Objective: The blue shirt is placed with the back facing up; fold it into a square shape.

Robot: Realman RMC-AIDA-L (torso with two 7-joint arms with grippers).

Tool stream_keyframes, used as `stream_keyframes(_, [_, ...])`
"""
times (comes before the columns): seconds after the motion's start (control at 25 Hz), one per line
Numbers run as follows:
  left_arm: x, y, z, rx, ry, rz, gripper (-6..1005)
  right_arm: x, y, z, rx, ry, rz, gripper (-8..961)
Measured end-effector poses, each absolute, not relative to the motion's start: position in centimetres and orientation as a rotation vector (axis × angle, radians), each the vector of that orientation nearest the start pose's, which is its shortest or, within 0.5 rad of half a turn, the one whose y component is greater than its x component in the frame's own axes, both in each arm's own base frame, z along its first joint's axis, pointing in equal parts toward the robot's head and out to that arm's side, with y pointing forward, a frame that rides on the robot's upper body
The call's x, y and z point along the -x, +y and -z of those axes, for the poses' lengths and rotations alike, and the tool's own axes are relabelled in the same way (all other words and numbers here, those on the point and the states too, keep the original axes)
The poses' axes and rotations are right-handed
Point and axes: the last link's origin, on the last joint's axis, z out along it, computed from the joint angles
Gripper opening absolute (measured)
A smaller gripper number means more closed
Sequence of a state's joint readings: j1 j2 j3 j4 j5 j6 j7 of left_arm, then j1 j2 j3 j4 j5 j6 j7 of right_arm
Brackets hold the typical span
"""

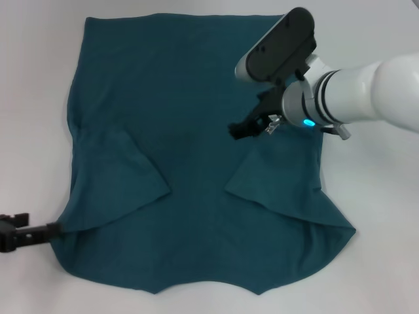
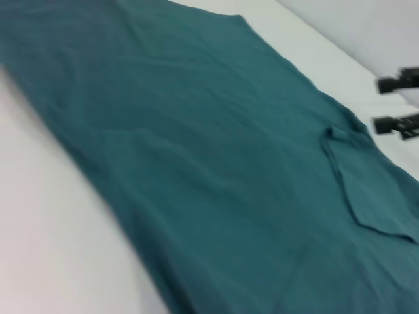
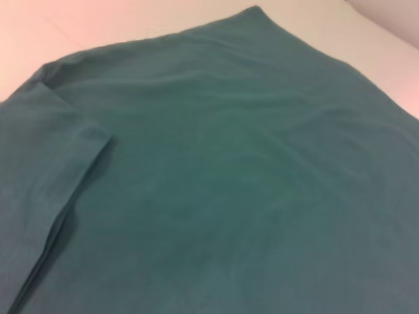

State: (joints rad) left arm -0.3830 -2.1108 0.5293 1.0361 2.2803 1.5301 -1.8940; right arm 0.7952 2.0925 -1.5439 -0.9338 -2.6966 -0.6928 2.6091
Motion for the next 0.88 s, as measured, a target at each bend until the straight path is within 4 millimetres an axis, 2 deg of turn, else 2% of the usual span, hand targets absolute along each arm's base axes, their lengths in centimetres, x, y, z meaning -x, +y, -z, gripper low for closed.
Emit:
stream_keyframes(0.16, [32.8,30.8,-7.6,2.258,-1.288,0.369,935,-14.9,45.1,3.7,2.302,0.503,0.177,924])
stream_keyframes(0.36, [33.0,31.2,-7.6,2.165,-1.458,0.325,935,-14.5,44.6,2.6,2.337,0.540,0.210,924])
stream_keyframes(0.56, [33.2,32.1,-7.0,2.082,-1.612,0.245,935,-14.4,43.5,1.5,2.373,0.571,0.246,924])
stream_keyframes(0.88, [32.5,33.5,-5.0,2.104,-1.674,0.185,934,-15.4,41.9,0.6,2.375,0.633,0.256,925])
